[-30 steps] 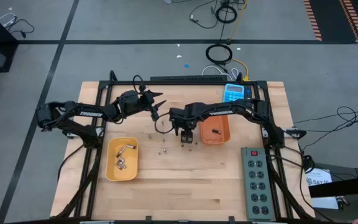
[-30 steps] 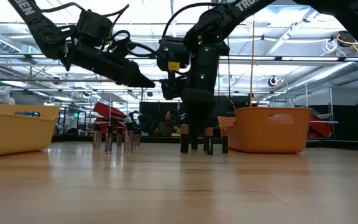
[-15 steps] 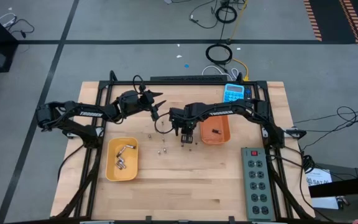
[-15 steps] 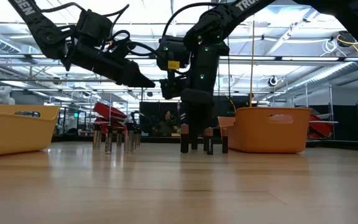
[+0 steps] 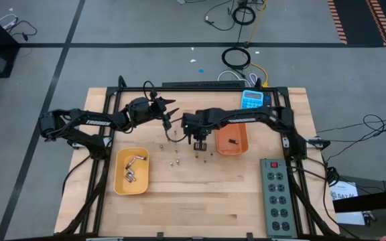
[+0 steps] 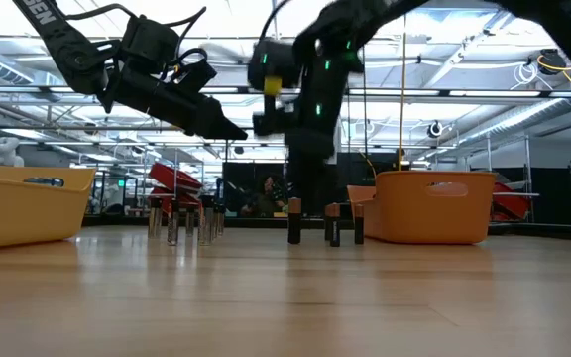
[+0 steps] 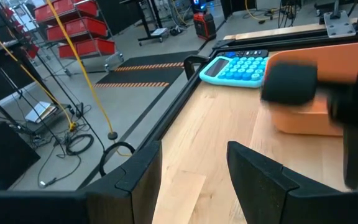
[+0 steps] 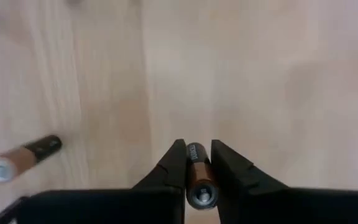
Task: Sort batteries
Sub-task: Put the black brown battery into the orange bin
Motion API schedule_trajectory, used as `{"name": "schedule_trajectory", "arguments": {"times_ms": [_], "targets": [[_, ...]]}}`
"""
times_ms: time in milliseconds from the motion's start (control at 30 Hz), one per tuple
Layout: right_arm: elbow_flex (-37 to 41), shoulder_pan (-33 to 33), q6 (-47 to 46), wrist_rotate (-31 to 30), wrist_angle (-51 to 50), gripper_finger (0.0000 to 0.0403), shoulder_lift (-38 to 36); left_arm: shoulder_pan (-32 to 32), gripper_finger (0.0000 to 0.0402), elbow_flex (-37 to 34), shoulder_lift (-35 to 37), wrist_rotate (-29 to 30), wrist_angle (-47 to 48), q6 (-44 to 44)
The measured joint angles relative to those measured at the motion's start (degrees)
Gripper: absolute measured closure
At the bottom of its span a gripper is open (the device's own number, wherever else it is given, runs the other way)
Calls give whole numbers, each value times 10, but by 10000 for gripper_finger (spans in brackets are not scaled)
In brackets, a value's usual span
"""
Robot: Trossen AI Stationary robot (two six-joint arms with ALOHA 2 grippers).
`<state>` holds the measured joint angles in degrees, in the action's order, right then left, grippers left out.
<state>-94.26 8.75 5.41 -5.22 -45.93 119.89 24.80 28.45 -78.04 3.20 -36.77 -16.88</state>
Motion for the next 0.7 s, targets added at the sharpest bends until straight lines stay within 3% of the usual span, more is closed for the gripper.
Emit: {"name": "schedule_trajectory", "arguments": {"times_ms": [267, 500, 700], "targets": [[24, 3, -42, -94, -24, 371, -97, 1, 210, 0, 0, 0, 0, -1], [143, 3, -126, -116, -17, 371, -153, 11, 210, 0, -16, 0, -7, -1], [198, -1, -174, -131, -6, 371, -210, 14, 210, 0, -50, 0, -41, 0]]}}
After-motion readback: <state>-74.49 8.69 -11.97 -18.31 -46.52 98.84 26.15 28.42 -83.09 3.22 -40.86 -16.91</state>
